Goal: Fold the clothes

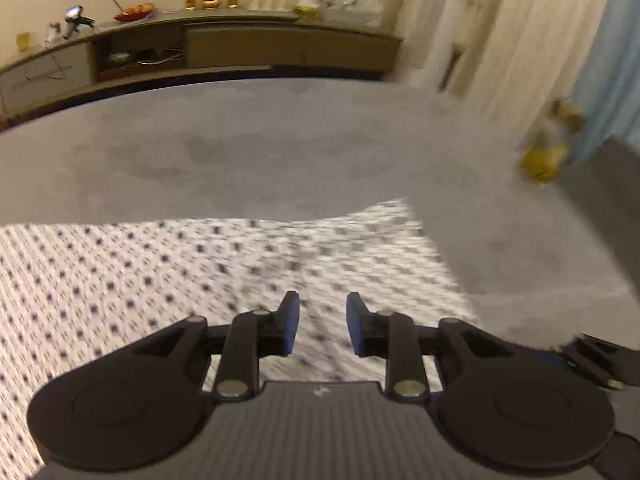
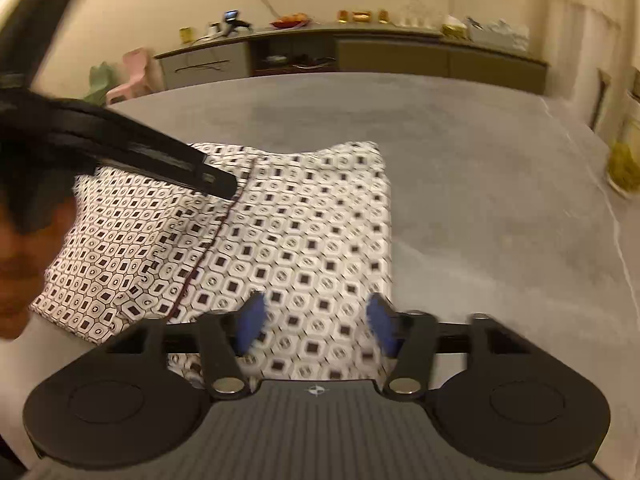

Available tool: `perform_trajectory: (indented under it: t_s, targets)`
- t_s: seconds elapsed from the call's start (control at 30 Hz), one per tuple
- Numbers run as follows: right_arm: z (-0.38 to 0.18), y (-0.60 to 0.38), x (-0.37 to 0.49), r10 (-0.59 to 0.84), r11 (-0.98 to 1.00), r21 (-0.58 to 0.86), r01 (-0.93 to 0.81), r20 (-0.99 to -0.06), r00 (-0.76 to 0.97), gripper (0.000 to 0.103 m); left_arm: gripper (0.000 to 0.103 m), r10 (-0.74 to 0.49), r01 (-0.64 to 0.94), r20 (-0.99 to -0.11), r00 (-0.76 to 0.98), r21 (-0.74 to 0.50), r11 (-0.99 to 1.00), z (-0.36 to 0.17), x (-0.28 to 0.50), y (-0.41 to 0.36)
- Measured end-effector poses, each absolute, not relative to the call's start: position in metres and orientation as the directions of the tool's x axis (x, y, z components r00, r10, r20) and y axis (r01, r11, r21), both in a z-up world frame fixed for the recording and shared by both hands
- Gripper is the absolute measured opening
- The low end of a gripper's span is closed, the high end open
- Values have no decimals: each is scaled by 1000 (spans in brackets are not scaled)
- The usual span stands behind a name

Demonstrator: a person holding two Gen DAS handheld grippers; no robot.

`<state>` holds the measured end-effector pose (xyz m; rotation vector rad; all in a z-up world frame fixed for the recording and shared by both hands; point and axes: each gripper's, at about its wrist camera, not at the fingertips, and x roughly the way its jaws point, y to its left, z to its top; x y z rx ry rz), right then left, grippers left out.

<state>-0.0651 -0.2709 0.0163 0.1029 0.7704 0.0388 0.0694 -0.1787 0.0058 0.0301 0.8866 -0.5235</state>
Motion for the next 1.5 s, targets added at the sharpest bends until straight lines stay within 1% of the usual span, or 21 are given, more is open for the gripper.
perform_trajectory:
  t_s: [0.03, 0.13, 0.17, 0.2, 0.23, 0.33, 0.43, 0.5, 0.53, 0.57, 0.63, 0.7, 0.77, 0.8, 0.83, 0.97, 1.07, 1.2, 1.3, 1.43, 1.5]
  targets:
    - [18, -273, -71, 64, 993, 115, 21, -687, 724, 89, 32, -433, 459, -741, 512, -190, 868, 10, 64, -178]
    - [17, -274, -80, 67, 990, 134, 37, -694, 716, 84, 47, -454, 471, -733, 507, -205, 858, 22, 57, -182]
    - [15, -273, -80, 68, 990, 133, 37, -702, 709, 67, 51, -465, 473, -728, 504, -218, 854, 26, 56, -184]
    - [14, -271, -81, 65, 992, 124, 32, -703, 709, 38, 54, -473, 476, -725, 500, -226, 850, 28, 57, -186]
    - [16, -267, -82, 57, 994, 105, 22, -693, 719, 17, 56, -482, 483, -723, 495, -233, 844, 31, 57, -190]
    - [27, -252, -91, 42, 999, 42, -20, -626, 779, 10, 62, -510, 529, -719, 471, -232, 816, 38, 58, -205]
    - [40, -225, -106, 52, 994, -54, -94, -523, 851, 8, 66, -536, 589, -723, 436, -221, 778, 38, 56, -221]
    - [41, -205, -111, 75, 982, -114, -148, -486, 871, 8, 62, -532, 635, -743, 407, -189, 749, 37, 54, -227]
    - [42, -195, -113, 88, 974, -144, -174, -468, 880, 8, 39, -514, 651, -756, 405, -157, 743, 34, 54, -228]
    - [43, -186, -115, 103, 966, -166, -198, -455, 885, 8, 2, -486, 653, -770, 414, -121, 748, 30, 54, -226]
    - [43, -173, -115, 140, 953, -181, -243, -447, 883, 8, 2, -461, 634, -766, 449, -90, 768, 29, 56, -208]
    - [47, -171, -115, 194, 950, -139, -279, -436, 879, 11, 2, -473, 589, -728, 496, -117, 799, 40, 56, -169]
    - [55, -175, -117, 261, 948, -63, -313, -411, 873, 22, 2, -480, 524, -684, 550, -164, 836, 55, 55, -118]
    - [61, -180, -118, 304, 944, 1, -330, -393, 868, 36, 2, -469, 484, -669, 577, -183, 856, 59, 54, -91]
    - [65, -185, -117, 343, 936, 65, -345, -381, 859, 42, 2, -451, 444, -666, 595, -195, 874, 59, 56, -68]
    - [59, -181, -90, 389, 921, 189, -340, -453, 802, 42, 2, -389, 328, -710, 586, -231, 916, 28, 72, -7]
    - [45, -159, -64, 369, 928, 180, -326, -559, 743, 41, 3, -365, 303, -742, 563, -225, 926, 3, 74, 3]
    - [29, -139, -52, 290, 945, 78, -317, -647, 705, 40, 4, -359, 308, -749, 557, -215, 927, -12, 68, 9]
    - [30, -139, -47, 290, 943, 74, -325, -660, 693, 41, 5, -350, 310, -745, 568, -201, 929, -18, 63, 16]
    - [52, -153, -34, 335, 937, 141, -319, -623, 707, 42, 8, -421, 320, -718, 554, -283, 904, -18, 58, 21]
    - [66, -153, -15, 287, 951, 91, -295, -617, 733, 40, 8, -445, 324, -713, 542, -312, 893, -20, 58, 21]
